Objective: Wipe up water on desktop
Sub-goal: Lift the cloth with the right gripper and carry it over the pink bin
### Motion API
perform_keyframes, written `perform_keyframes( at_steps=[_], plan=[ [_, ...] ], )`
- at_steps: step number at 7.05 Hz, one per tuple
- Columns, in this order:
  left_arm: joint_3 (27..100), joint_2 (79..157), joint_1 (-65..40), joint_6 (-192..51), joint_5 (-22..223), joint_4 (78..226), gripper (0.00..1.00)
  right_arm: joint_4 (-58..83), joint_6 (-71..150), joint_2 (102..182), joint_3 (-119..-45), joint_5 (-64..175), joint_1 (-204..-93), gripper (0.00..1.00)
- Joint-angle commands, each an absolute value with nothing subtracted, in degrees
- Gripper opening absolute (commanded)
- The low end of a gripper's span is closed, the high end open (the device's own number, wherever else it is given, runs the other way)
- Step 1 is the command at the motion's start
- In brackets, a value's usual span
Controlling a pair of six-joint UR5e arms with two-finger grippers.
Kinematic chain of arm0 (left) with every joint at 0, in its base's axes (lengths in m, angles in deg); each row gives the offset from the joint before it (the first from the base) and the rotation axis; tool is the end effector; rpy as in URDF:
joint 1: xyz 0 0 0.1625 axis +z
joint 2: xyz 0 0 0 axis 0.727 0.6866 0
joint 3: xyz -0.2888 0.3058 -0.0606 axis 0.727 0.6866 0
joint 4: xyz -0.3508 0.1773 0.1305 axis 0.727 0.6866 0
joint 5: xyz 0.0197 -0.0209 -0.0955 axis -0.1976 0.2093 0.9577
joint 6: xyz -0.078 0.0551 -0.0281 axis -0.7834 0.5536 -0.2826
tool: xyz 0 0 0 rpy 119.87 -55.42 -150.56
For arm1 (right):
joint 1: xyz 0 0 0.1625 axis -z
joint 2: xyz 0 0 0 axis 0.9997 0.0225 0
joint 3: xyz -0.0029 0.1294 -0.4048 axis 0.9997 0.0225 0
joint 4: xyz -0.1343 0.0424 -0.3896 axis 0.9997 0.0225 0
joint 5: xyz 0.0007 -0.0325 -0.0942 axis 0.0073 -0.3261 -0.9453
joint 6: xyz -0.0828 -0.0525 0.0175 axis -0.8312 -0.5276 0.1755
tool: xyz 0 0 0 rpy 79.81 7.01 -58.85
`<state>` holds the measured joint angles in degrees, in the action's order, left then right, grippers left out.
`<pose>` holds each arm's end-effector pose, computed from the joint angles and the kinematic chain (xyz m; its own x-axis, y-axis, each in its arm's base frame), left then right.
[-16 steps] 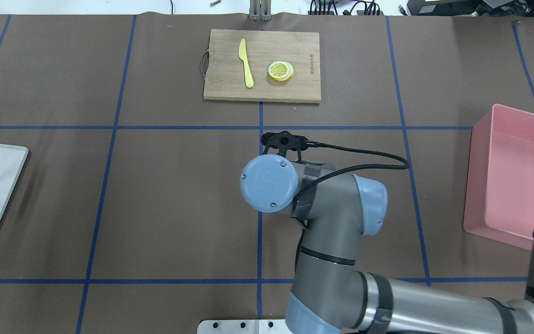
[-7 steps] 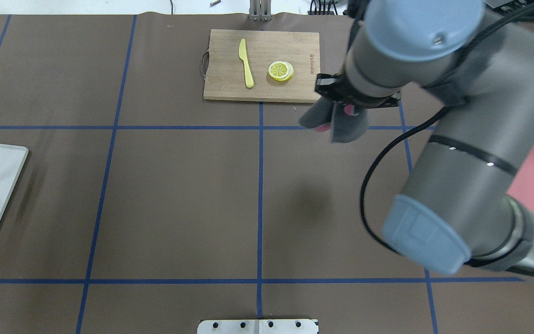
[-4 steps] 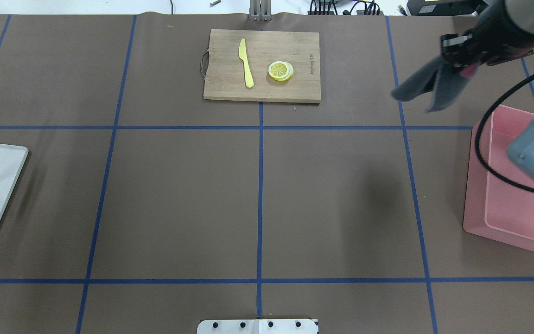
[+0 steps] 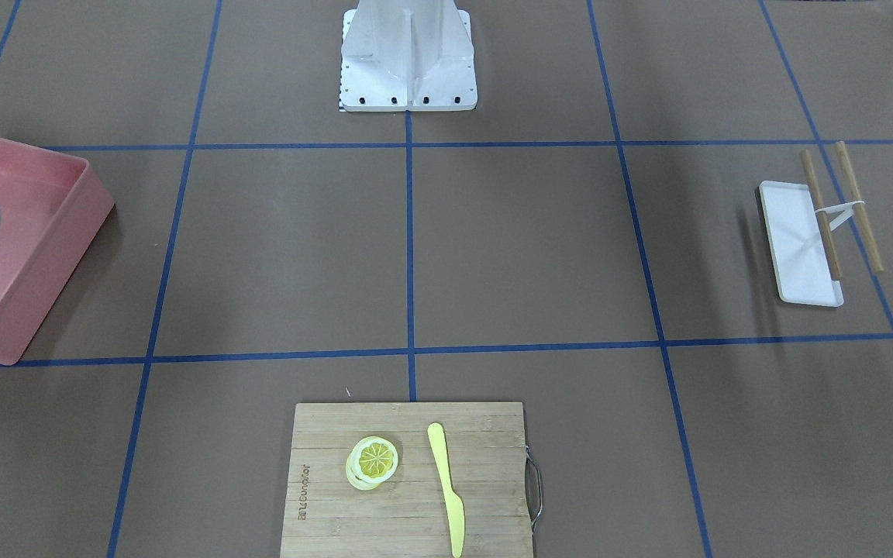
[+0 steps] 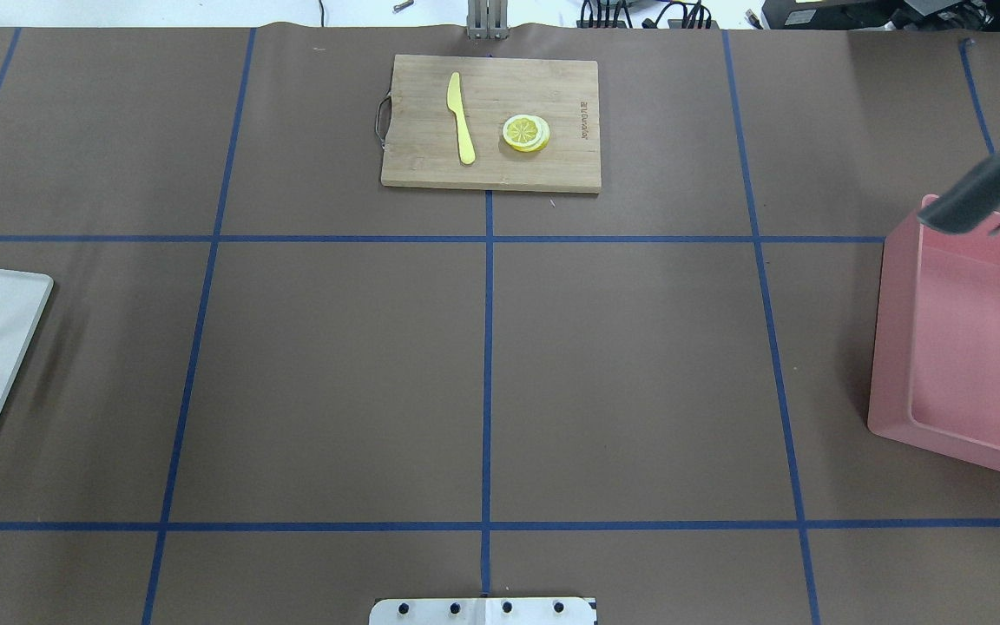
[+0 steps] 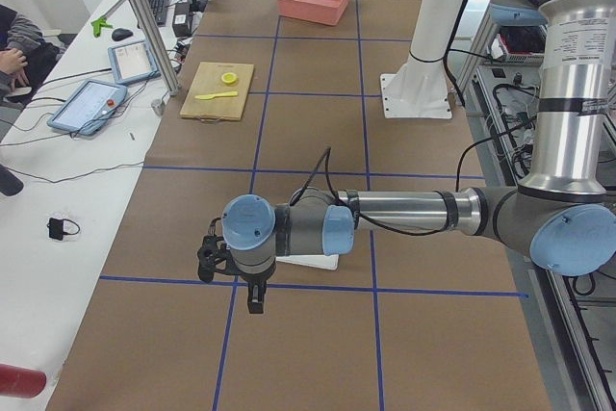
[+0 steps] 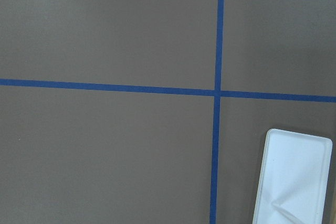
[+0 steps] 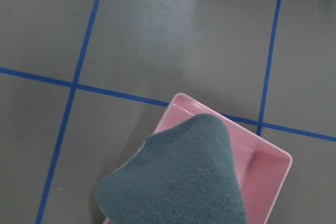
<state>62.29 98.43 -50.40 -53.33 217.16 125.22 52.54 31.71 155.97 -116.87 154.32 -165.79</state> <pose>-0.1191 -0.4816 0.6542 0.6667 -0.0480 -0.7438 0.0931 0.9955 0.0192 -0.0213 -0.4547 0.3622 0.8161 -0.2044 0.5405 0.0955 0.9702 0.2226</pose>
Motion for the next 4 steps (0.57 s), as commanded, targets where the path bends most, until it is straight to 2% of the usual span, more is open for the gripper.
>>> perform_keyframes(
  at_steps=[1, 2, 3, 4],
  plan=[
    [62.4, 98.3, -50.4, -53.3, 217.2, 125.3, 0.98, 38.6, 26.0, 166.7, -112.5, 156.7, -167.7, 0.00],
    [62.4, 98.3, -50.4, -53.2, 217.2, 125.3, 0.98, 33.0, 26.0, 166.9, -106.8, 158.1, -167.6, 0.00],
    [62.4, 98.3, -50.4, -53.2, 217.2, 125.3, 0.98, 26.0, 26.0, 166.9, -101.0, 158.2, -167.6, 0.07],
    [62.4, 98.3, -50.4, -53.3, 217.2, 125.3, 0.98, 19.2, 26.0, 166.8, -95.7, 159.1, -167.5, 0.85]
  ],
)
